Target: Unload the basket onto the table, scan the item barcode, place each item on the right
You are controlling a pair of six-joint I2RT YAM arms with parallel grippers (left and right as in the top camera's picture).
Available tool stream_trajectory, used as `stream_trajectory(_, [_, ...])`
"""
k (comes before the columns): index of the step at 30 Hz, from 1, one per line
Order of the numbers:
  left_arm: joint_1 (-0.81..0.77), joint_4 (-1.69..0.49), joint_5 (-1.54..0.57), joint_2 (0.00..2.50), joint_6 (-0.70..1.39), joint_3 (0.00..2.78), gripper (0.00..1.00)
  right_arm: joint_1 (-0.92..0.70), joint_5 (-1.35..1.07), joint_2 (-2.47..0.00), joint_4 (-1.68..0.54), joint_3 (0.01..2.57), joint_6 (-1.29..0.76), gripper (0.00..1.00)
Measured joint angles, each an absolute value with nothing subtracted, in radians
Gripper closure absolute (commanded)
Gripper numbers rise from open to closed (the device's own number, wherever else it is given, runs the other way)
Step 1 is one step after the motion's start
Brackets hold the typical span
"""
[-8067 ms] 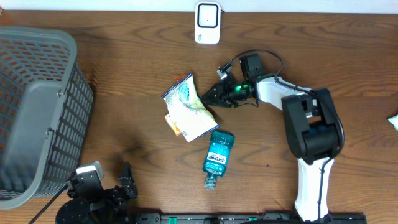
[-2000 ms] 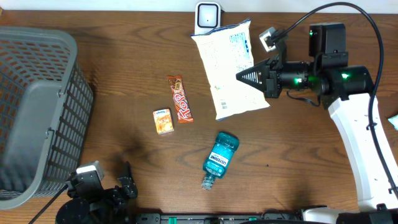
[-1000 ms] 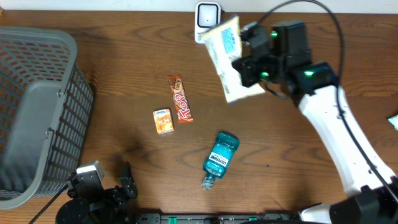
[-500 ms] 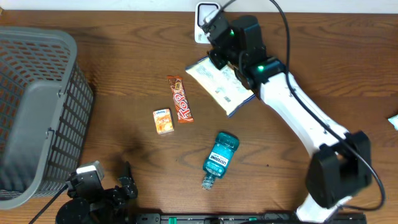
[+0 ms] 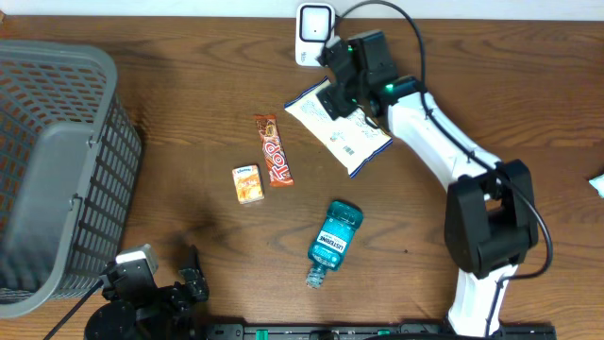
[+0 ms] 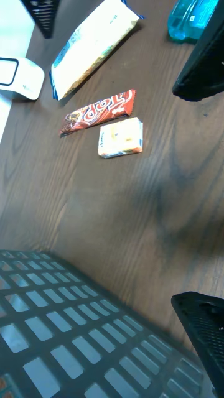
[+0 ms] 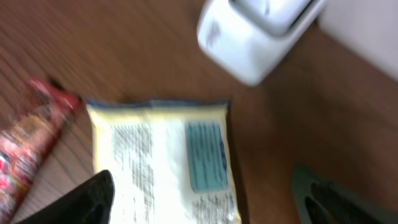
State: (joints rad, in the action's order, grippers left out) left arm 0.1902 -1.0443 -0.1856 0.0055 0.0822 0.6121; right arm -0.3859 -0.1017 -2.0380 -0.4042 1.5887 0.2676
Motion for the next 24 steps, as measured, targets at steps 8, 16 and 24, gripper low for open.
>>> stream_trajectory(8, [0.19,-1.044,-0.186,0.006,0.082,0.612,0.02,-0.266,-0.281,-2.107,-0.448,1.589,0.286,0.06])
stream_trajectory(16, [0.19,-1.044,-0.186,0.006,0.082,0.612,0.02,-0.258,-0.37,-2.219,-0.553,1.594,0.309,0.01])
stream_trajectory(24, [0.19,-1.044,-0.186,0.006,0.082,0.612,0.02,-0.32,-0.339,-2.278,-0.615,1.663,0.33,0.99])
